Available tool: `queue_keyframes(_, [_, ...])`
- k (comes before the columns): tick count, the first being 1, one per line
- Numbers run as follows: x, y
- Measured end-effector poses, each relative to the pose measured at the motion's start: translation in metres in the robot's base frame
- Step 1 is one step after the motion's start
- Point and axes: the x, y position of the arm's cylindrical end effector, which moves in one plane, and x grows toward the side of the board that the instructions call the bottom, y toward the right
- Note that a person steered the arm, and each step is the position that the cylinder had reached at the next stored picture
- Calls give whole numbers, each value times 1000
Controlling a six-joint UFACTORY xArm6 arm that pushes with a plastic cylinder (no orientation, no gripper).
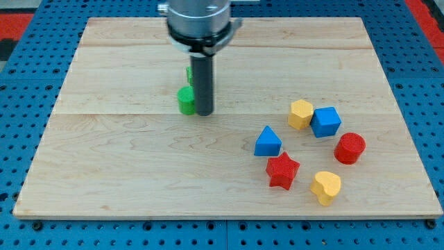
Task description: Slightly move the green blocks towards right
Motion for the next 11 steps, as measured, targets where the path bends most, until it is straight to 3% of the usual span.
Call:
queue_keyframes(2, [-14,-41])
queue_keyframes(4, [-19,-132])
queue_keyframes(6, [-40,-31])
queue_keyframes(7, [-66,-23])
queue_keyframes(8, [-46,11])
queue_keyframes(10, [-68,161])
queue_keyframes(11, [-45,258])
